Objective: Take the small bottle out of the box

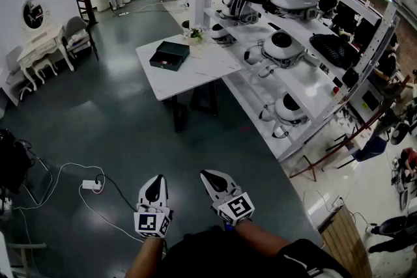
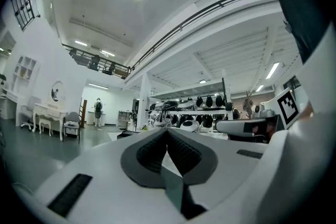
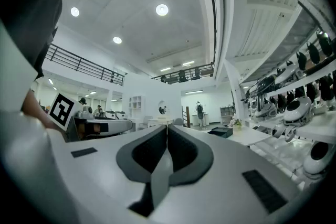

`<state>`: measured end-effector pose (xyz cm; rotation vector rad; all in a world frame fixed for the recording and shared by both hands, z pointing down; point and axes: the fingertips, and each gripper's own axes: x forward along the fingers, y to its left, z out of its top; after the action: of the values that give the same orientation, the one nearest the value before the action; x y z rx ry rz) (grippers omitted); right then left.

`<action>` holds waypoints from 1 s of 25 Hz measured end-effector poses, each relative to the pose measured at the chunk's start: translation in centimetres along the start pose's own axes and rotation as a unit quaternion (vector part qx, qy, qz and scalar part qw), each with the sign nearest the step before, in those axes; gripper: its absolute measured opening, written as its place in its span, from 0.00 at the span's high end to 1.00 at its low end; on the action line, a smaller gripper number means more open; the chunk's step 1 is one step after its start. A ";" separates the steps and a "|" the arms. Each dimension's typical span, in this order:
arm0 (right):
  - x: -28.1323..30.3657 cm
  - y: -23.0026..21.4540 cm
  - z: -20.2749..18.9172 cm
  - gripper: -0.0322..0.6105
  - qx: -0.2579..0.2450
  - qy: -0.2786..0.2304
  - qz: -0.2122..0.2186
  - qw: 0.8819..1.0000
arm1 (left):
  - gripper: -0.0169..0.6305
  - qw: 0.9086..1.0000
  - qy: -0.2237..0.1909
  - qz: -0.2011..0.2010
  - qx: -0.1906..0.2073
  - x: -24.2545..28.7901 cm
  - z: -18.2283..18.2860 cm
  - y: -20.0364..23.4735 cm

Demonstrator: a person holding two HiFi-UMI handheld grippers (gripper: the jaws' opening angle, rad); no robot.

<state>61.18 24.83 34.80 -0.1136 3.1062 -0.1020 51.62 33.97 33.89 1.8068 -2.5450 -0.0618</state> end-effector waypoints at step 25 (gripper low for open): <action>-5.3 -3.2 -1.4 0.90 0.018 0.009 0.032 0.999 | 0.95 0.999 0.035 0.032 -0.024 -1.7 -2.6 -5.8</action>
<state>66.63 22.10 36.56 -0.0121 3.1214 -0.1573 57.77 33.62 36.21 1.6800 -2.5280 -0.0562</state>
